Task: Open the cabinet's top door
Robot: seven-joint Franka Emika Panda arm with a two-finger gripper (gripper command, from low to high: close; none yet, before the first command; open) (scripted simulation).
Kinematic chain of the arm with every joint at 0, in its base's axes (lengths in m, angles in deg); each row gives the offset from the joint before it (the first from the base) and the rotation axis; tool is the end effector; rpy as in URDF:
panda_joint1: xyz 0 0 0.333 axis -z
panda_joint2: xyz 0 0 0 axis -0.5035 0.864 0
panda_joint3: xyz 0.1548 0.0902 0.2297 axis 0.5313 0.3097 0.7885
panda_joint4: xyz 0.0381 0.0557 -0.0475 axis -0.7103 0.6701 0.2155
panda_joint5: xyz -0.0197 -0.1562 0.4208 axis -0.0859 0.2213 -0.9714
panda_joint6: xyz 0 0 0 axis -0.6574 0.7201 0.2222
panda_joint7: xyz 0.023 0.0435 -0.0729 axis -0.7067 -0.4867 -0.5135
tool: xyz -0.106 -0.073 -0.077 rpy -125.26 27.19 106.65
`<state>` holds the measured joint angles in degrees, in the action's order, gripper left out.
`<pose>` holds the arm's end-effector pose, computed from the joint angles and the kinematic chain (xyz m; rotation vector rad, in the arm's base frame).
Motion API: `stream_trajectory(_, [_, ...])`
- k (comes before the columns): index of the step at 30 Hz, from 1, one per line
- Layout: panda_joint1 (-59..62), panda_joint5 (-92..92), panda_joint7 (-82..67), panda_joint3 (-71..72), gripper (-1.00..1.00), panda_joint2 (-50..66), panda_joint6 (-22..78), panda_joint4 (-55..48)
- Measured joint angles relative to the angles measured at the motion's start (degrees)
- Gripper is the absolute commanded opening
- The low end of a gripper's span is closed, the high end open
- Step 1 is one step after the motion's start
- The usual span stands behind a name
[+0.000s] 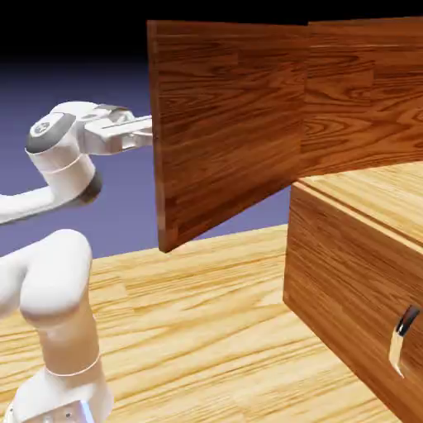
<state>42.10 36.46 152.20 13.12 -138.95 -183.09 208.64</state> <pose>0.2451 0.0346 0.6102 1.2524 -1.6724 2.0683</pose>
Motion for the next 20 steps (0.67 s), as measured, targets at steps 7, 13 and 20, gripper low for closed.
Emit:
stream_trajectory(7, [6.02,-12.61,-2.12,14.07,-1.0,0.0,15.38,-11.44])
stream_trajectory(13, [15.16,-18.93,-4.36,20.58,-1.0,0.0,27.41,-23.9])
stream_trajectory(20, [25.68,-22.23,-6.92,23.64,1.0,0.1,38.91,-37.64])
